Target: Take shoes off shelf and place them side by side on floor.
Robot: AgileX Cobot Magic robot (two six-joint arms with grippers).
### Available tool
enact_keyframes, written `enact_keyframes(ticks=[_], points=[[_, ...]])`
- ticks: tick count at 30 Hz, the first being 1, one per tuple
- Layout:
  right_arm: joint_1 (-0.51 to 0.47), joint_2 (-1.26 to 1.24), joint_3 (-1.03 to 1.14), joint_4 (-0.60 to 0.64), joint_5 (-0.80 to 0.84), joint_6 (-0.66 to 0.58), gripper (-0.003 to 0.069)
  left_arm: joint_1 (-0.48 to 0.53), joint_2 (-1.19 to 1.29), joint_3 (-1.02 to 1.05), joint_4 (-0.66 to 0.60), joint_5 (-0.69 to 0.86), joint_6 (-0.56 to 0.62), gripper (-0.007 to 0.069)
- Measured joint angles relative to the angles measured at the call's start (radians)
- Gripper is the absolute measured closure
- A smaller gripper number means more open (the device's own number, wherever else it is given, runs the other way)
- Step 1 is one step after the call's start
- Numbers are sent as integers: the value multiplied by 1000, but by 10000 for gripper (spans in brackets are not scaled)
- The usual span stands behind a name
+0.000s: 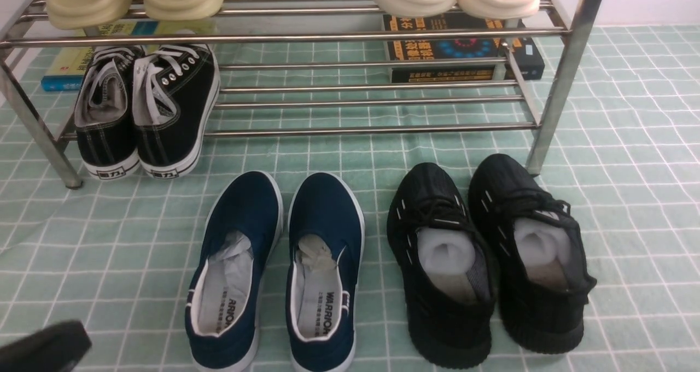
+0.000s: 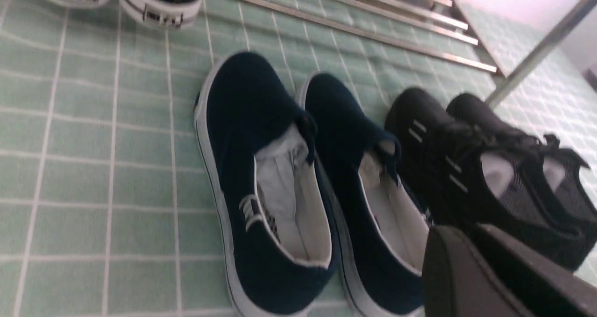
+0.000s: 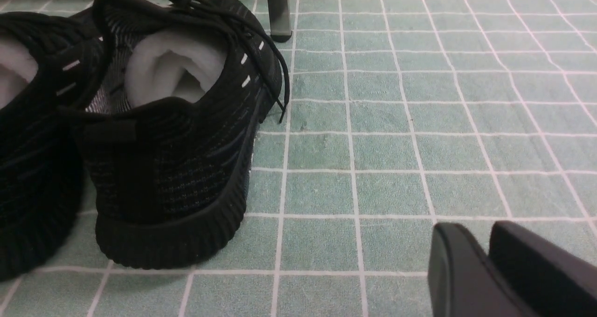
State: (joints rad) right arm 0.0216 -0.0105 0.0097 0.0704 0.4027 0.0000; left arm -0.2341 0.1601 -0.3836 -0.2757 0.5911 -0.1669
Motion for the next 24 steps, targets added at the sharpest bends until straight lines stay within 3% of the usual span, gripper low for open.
enact_keyframes(ticks=[4, 12, 18, 24], points=[[0, 0, 1, 0, 0, 0, 526, 0, 0, 39, 4, -99, 0, 543], [0, 0, 1, 0, 0, 0, 512, 0, 0, 48, 44, -109, 0, 542], [0, 0, 1, 0, 0, 0, 505, 0, 0, 60, 151, -121, 3, 537], [0, 0, 1, 0, 0, 0, 494, 24, -13, 246, 285, -282, 3, 534]])
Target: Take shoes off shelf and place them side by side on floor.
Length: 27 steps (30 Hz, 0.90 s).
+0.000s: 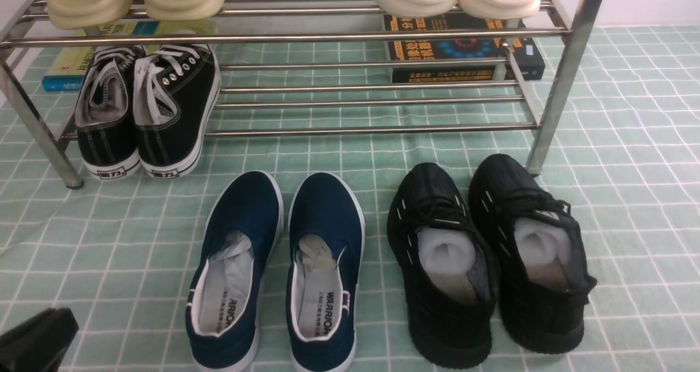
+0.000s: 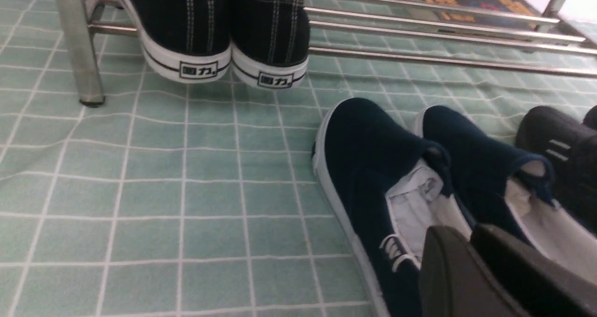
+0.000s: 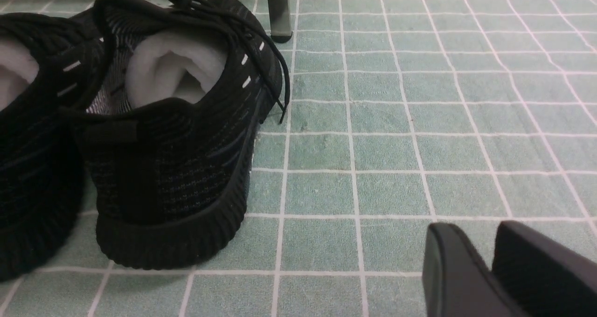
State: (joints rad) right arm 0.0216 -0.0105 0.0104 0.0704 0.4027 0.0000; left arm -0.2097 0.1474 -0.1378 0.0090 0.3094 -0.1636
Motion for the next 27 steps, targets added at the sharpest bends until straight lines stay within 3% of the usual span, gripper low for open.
enact_keyframes(ticks=[9, 27], points=[[0, 0, 0, 0, 0, 0, 481, 167, -149, 161, 72, 8, 0, 531], [0, 0, 0, 0, -1, 0, 452, 176, -158, 160, 116, 54, -68, 518]])
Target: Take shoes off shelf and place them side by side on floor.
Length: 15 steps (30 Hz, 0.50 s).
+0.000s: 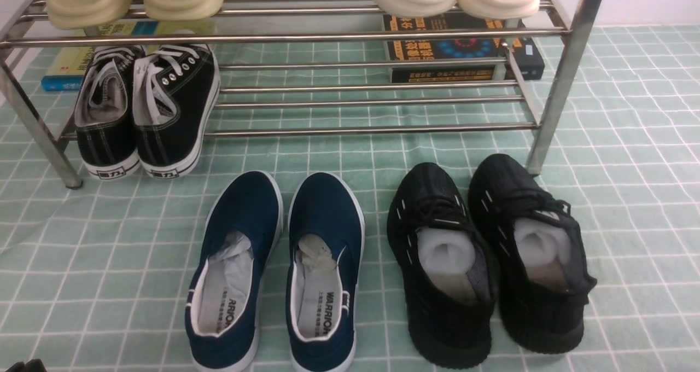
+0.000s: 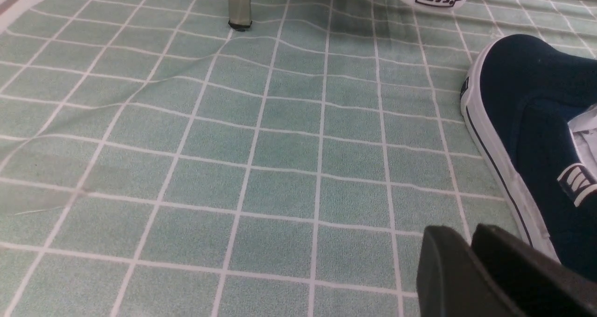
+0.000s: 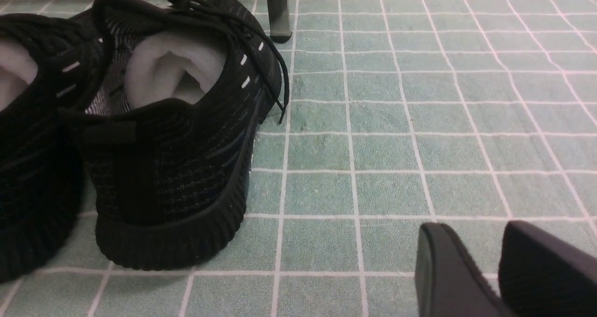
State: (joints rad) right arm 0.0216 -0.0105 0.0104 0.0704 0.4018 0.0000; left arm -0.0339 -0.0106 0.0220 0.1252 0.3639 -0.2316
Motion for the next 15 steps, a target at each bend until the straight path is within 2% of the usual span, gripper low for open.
enact_keyframes(ticks=[15], points=[[0, 0, 0, 0, 0, 0, 437, 0, 0, 0, 2, 0, 0, 510]])
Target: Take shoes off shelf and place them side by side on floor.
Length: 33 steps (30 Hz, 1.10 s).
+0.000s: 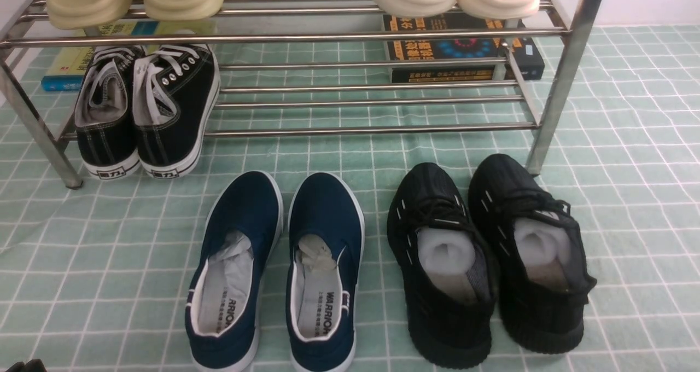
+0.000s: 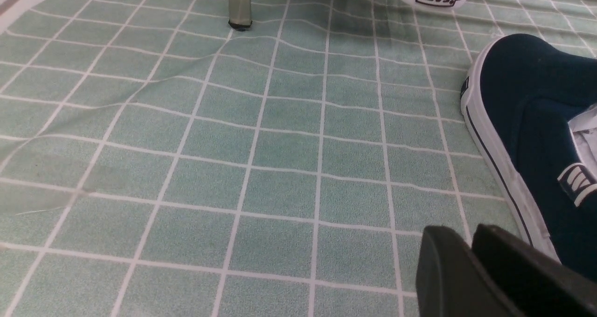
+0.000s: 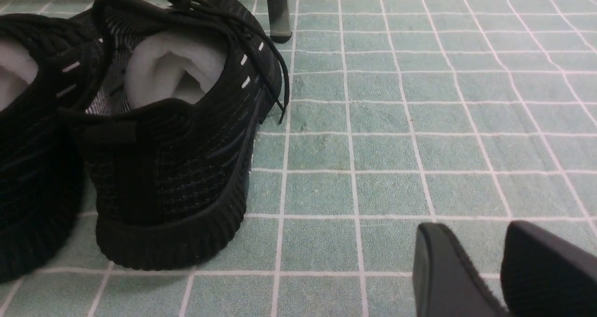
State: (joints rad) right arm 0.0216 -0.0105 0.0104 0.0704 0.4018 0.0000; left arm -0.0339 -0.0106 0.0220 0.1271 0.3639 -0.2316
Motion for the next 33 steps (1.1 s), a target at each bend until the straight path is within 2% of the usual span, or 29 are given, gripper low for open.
enact_keyframes(ticks=[33], points=[[0, 0, 0, 0, 0, 0, 421, 0, 0, -1, 2, 1, 0, 493]])
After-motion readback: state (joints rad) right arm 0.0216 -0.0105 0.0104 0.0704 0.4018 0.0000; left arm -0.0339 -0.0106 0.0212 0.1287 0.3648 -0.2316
